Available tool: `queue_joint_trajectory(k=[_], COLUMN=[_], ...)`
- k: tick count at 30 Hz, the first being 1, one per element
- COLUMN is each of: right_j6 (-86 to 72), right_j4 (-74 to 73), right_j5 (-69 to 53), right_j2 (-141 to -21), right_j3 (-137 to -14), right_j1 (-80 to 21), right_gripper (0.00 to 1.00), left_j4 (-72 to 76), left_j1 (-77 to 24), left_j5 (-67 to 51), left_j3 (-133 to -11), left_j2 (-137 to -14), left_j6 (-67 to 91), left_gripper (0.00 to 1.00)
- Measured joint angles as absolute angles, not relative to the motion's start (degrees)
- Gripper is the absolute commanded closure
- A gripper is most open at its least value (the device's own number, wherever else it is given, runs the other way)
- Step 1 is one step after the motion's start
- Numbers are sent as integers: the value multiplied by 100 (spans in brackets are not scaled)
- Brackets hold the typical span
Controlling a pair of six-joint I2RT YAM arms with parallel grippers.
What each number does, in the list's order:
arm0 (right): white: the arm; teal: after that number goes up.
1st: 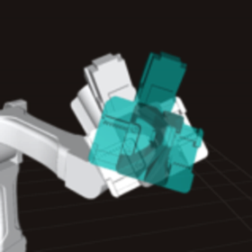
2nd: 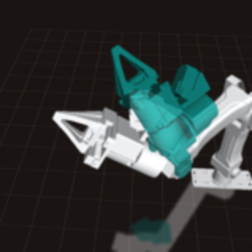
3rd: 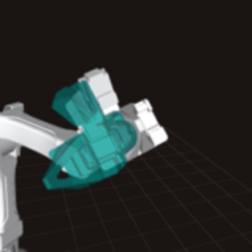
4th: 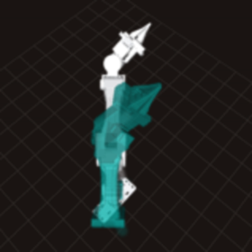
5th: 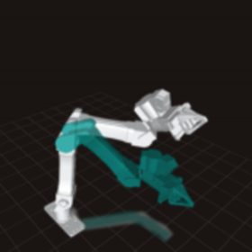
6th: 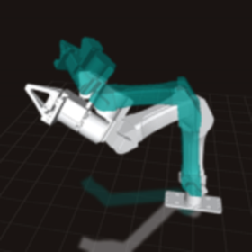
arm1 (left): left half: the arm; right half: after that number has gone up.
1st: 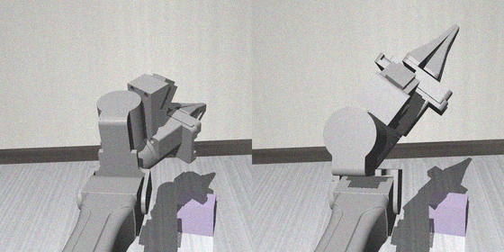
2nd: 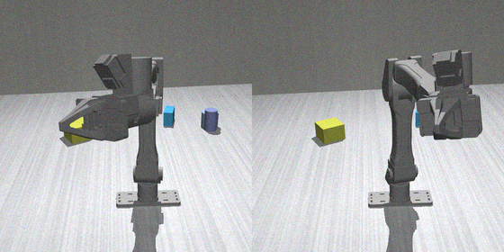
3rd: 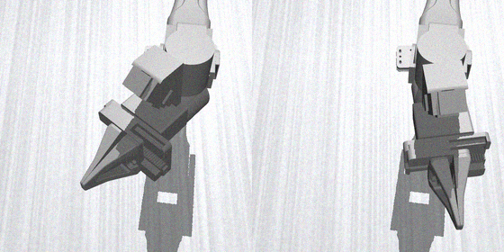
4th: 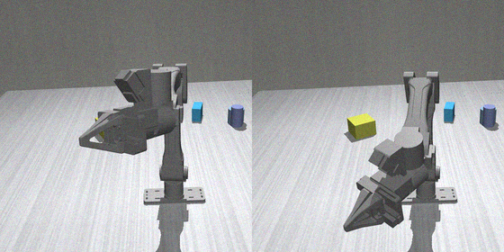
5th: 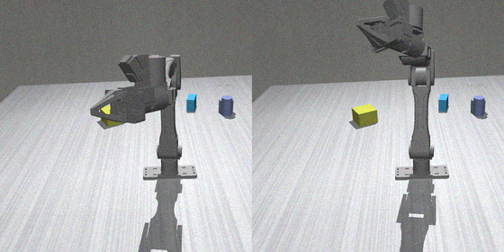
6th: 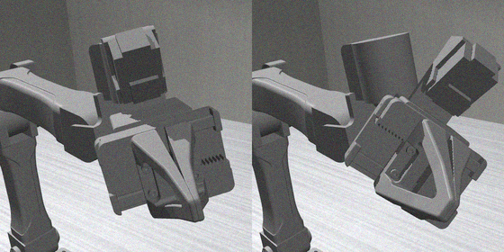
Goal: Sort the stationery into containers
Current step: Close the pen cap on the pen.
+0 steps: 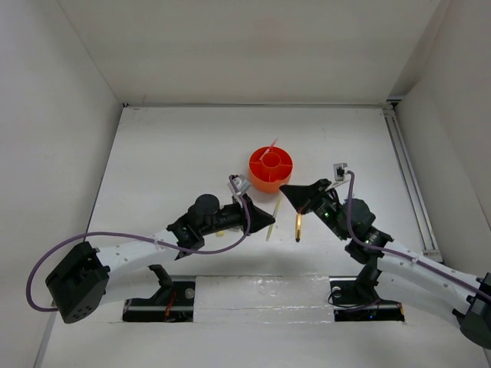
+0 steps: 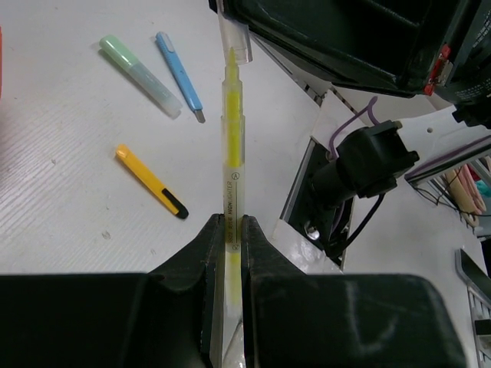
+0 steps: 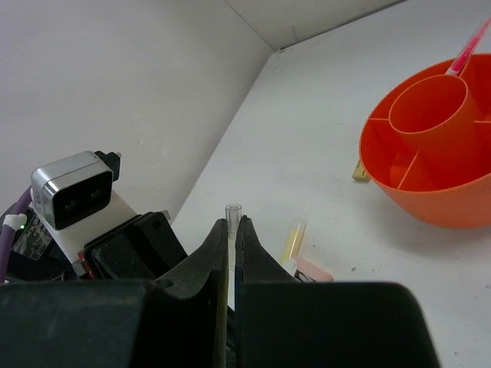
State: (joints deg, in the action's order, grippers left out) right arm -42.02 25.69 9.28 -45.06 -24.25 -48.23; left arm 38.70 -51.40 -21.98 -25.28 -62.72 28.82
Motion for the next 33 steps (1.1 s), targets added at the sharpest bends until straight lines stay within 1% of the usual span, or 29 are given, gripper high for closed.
queue_joint_trajectory(k=[11, 26, 33], right_j6=[-4189, -4202, -4320], right_j4=[2851, 3057, 3304], right_j5=[1057, 1094, 1111], right_j2=[-4591, -4716, -4974], right_j3=[-2279, -2259, -2257], right_j1=[-4915, -4921, -4921], right_gripper=[100, 100, 100], left_j4=[3468, 3457, 3531], left_j1=[-5166, -5166, -5166], left_j5=[-1820, -1702, -1555], left_j3=[-2552, -2554, -2576], left_j2=[-5747, -5769, -5843], left_j6=[2982, 3122, 3194], left_gripper=[100, 100, 100])
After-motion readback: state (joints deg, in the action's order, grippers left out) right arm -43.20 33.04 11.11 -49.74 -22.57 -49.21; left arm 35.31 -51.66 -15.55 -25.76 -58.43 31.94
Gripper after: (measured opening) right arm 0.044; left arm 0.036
